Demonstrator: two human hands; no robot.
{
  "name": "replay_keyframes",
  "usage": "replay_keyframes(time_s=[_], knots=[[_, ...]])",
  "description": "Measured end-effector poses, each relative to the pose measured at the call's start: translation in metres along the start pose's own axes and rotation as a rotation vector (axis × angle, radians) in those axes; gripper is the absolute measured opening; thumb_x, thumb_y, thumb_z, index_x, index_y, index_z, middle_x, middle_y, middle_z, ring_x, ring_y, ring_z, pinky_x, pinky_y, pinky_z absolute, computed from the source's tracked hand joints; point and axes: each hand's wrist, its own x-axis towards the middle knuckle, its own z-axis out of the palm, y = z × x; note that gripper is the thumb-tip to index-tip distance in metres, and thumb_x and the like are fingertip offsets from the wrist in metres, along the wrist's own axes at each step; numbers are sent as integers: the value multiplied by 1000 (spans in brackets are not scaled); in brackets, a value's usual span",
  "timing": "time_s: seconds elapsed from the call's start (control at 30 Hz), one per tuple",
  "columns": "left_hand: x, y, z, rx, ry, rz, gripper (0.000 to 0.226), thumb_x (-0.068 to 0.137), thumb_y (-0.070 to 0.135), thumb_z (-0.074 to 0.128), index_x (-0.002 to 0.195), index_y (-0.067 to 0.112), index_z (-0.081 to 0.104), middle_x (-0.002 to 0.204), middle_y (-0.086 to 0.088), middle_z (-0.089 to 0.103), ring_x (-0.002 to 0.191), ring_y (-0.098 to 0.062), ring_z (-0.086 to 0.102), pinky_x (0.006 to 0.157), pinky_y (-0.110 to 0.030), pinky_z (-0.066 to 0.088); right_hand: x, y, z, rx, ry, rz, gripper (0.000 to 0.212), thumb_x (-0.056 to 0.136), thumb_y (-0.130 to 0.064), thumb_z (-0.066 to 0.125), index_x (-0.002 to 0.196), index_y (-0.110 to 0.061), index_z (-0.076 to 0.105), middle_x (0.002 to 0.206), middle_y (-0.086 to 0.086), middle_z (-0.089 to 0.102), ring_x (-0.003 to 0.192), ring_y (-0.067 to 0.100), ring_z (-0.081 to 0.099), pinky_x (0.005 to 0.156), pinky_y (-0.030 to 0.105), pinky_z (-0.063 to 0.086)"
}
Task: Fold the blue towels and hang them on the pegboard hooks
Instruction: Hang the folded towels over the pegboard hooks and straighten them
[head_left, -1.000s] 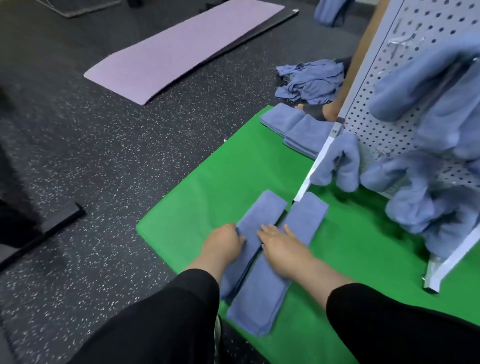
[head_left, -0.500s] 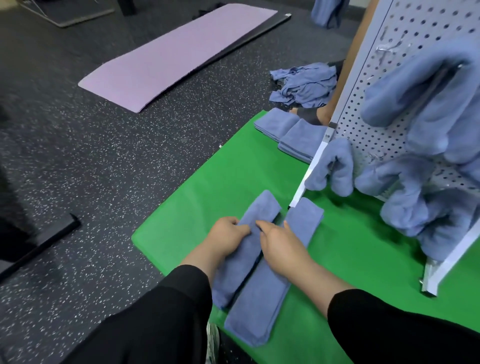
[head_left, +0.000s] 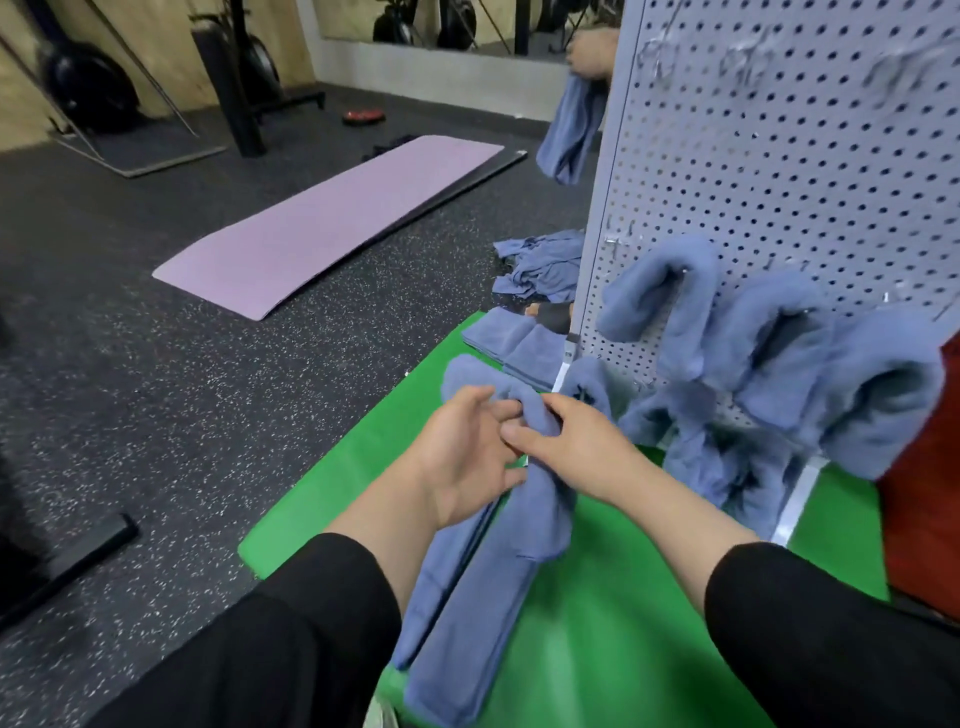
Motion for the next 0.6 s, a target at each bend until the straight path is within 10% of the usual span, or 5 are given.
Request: replay_keyframes(time_s=[0.2,0.33,0.4,0.5,0.6], knots=[[-9,6,29,57,-24,32,53,96,35,38,136,6,57,122,-3,69,116,-15,62,111,-48,41,-5,-6,-43,-36,93,-8,29,84,-24,63,113,-23,65,107,1,72,104,24,65,89,37,51],[-10,13,43,794,423,480,23,96,17,53,93,11,75,92,-4,76,88,-23,72,76,-34,53,-11,-13,-62,-129,192,-11,26,85,-12,52,104,-24,65,102,6,72,100,29,62,87,43,51],[-7,21,41,1346,620,823,27,88,28,70,114,21,69,106,3,67,102,-21,60,84,-36,45,-11,-18,-70,-169,213,-41,24,88,-12,52,106,-21,63,104,8,71,101,31,61,87,45,50],[5,37,40,1731,513,774,73,83,47,73,148,33,44,146,12,47,135,-15,39,107,-40,31,-11,-31,-78,-225,194,-103,26,91,-14,51,113,-20,61,109,8,71,103,31,61,85,45,50],[19,48,40,1704,491,807,41,89,38,66,128,29,60,127,8,62,122,-20,54,97,-38,38,-7,-39,-84,-213,224,-121,27,91,-15,50,114,-25,61,107,3,71,101,27,61,84,42,50]])
